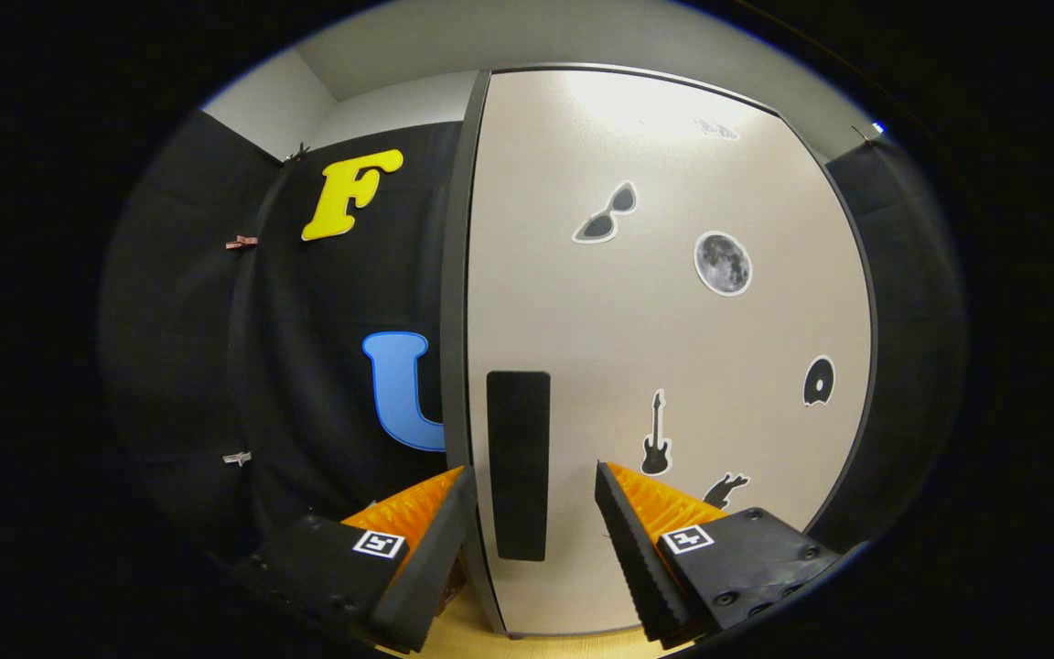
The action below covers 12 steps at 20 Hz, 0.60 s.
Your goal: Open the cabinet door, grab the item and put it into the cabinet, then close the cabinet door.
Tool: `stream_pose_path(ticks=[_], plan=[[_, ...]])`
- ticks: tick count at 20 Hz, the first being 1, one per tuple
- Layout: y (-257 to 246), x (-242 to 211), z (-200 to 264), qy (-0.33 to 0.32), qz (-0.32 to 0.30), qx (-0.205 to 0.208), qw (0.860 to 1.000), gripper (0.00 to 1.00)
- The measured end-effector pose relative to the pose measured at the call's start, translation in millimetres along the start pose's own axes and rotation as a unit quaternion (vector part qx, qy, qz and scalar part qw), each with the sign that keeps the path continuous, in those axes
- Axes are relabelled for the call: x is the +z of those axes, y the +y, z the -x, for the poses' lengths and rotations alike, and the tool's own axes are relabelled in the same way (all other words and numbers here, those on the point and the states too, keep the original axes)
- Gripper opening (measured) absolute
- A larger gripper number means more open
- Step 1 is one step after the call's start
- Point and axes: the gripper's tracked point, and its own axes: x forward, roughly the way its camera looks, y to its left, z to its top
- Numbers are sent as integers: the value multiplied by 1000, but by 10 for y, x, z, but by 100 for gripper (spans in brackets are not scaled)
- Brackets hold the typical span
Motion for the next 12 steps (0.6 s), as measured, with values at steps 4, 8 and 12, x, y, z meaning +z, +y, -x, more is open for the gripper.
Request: stream_pose_path(ticks=[4, 8, 12], plan=[[9, -121, -125, 17, 8, -13, 1000, 65], [31, -130, -142, 14, 10, -24, 1000, 36], [34, -136, -138, 18, 3, -24, 1000, 25]])
